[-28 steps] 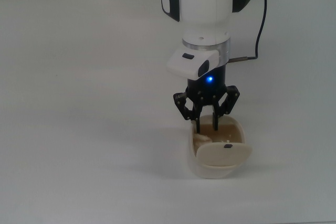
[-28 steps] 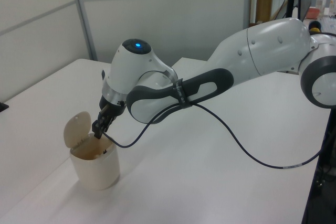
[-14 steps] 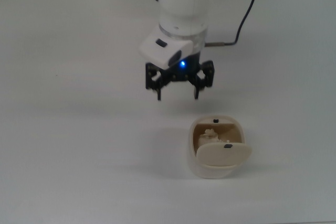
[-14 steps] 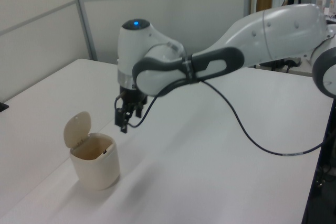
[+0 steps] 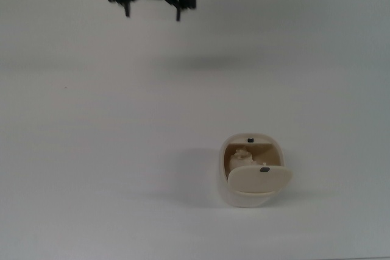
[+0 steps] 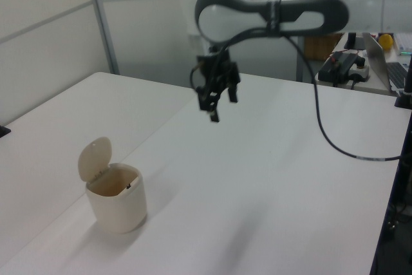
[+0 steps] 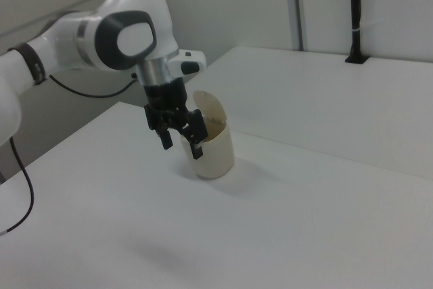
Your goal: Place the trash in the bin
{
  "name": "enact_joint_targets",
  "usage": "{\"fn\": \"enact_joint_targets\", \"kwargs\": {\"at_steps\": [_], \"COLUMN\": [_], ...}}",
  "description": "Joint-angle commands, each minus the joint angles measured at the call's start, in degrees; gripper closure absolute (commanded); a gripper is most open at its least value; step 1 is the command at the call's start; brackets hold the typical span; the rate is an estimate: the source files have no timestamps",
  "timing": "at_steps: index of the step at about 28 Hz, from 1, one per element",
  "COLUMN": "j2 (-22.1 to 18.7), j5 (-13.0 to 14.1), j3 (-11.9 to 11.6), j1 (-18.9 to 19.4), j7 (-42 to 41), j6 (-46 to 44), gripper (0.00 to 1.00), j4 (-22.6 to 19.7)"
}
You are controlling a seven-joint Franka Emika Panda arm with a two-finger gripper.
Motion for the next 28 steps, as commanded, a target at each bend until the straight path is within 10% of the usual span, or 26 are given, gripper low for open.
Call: {"fn": "enact_joint_targets", "kwargs": {"at_steps": [1, 28], "j2": [-3.53, -3.62], "j5": [-0.45, -0.36], "j3": [-3.35, -4.85], "j1": [0.04, 0.04], "j7": [-2.27, -2.79], "j6": [-1.86, 2.01], "gripper": [0.00, 0.00], "j4": [-1.24, -1.15]}}
